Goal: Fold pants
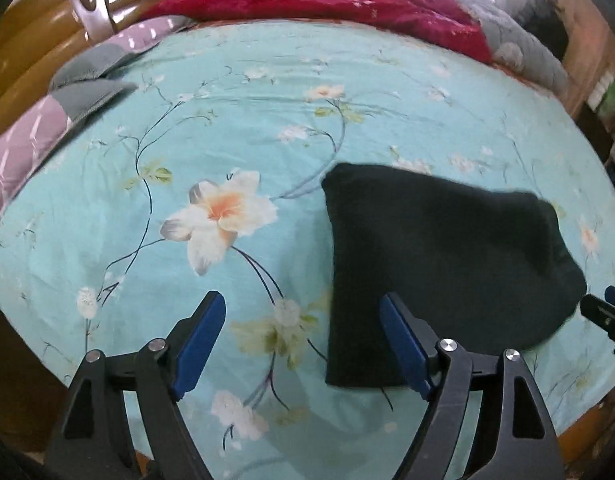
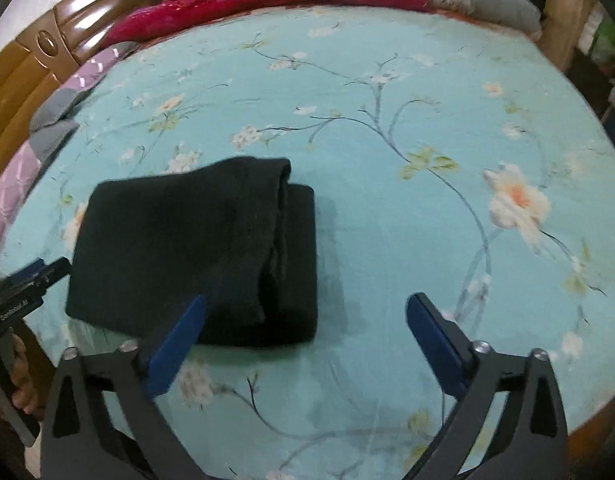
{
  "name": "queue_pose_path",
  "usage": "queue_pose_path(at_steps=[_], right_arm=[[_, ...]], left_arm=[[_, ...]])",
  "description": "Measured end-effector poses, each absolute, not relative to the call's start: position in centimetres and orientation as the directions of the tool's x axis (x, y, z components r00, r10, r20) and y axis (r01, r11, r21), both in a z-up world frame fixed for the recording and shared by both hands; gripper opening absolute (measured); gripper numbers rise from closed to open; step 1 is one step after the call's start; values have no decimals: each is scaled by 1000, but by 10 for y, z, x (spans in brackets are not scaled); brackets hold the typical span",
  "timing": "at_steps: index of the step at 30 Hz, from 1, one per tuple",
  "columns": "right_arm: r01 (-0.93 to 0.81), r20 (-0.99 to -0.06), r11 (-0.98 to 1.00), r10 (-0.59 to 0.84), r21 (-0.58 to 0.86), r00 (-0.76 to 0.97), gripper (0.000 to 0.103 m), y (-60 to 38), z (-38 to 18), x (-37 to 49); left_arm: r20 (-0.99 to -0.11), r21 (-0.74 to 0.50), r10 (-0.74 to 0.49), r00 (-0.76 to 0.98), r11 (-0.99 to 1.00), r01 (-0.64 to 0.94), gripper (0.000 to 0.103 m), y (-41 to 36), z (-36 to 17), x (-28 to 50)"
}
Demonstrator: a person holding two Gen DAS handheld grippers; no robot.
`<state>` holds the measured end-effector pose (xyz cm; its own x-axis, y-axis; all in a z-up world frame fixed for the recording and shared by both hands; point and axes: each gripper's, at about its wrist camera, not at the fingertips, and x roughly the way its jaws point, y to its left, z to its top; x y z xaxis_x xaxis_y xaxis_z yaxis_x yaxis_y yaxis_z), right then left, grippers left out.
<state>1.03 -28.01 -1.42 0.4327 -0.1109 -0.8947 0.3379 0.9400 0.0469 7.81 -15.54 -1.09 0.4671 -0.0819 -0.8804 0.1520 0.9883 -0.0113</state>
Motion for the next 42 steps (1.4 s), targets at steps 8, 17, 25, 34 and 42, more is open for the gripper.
queue_pose_path(at_steps=[8, 17, 25, 34, 42], right_arm=[[394, -818, 919, -242, -20, 523, 103, -253, 9, -39], [372, -760, 928, -258, -23, 596, 103, -238, 5, -69], [382, -754, 924, -262, -16, 602, 103, -240, -2, -102], [403, -754, 915, -266, -2, 601, 103, -245, -1, -114], [407, -754, 913, -281, -19, 594, 103, -244, -2, -115]], left_arm=[[-790, 40, -105, 604, 974, 222, 81, -168, 9, 30], [-781, 82, -99, 616, 963, 257, 81, -177, 16, -7], [-775, 92, -120, 621, 950, 298, 81, -189, 19, -30], [-793, 56, -166, 587, 939, 340, 81, -193, 19, -39], [-806, 53, -175, 565, 930, 363, 81, -199, 14, -40]])
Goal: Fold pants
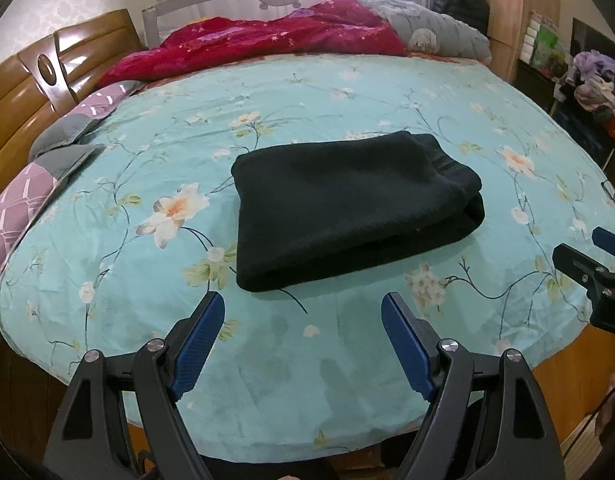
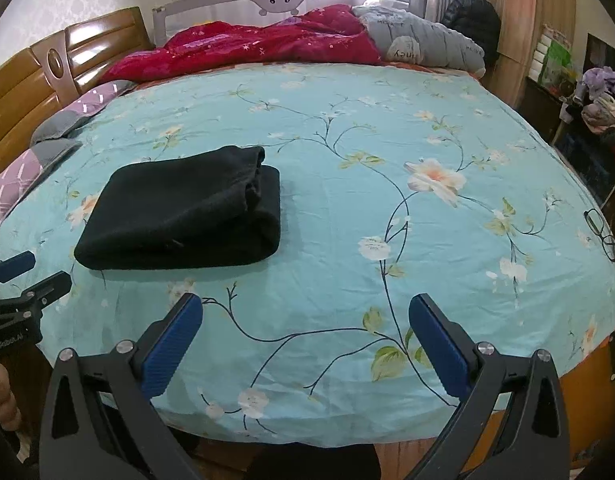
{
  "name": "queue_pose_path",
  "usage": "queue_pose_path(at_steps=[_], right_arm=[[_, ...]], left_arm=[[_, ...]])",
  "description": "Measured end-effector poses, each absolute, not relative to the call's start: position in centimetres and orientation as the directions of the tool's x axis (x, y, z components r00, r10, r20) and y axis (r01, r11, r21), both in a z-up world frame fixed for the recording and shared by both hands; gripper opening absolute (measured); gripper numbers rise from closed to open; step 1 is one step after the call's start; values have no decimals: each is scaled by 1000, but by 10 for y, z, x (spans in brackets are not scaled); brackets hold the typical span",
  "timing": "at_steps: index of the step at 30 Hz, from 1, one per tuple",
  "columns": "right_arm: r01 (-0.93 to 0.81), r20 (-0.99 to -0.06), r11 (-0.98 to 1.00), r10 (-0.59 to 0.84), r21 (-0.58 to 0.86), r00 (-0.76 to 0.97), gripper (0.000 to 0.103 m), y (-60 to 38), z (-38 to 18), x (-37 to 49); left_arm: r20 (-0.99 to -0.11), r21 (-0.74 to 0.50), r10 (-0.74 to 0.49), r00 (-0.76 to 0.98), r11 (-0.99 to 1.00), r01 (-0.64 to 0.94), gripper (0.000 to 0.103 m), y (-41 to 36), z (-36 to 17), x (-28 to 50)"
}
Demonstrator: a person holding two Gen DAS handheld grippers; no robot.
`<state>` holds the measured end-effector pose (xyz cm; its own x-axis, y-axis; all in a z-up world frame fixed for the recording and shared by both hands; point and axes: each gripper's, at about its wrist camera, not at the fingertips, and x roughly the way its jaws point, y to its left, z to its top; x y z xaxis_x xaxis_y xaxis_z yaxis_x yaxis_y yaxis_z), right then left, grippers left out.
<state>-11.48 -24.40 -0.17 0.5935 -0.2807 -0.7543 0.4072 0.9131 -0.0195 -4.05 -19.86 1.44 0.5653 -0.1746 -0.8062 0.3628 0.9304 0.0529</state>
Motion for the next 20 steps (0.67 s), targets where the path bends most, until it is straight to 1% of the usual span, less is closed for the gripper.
queue_pose_path(at_steps=[11, 14, 17, 20], right_arm=[[425, -769, 904, -303, -46, 563, 103, -250, -5, -115], [428, -773, 903, -303, -45, 557, 103, -250, -7, -114], [427, -777, 902, -308, -56, 549, 103, -249, -9, -113], [428, -781, 901, -312, -63, 542, 103, -248, -10, -111]], left_arm=[[-814, 32, -187, 550, 931, 365, 81, -198, 12, -36], [-811, 18, -202, 550, 929, 369, 81, -198, 12, -34], [-814, -21, -234, 532, 927, 375, 81, -197, 15, -33], [-809, -20, -237, 538, 925, 378, 82, -198, 18, -34]])
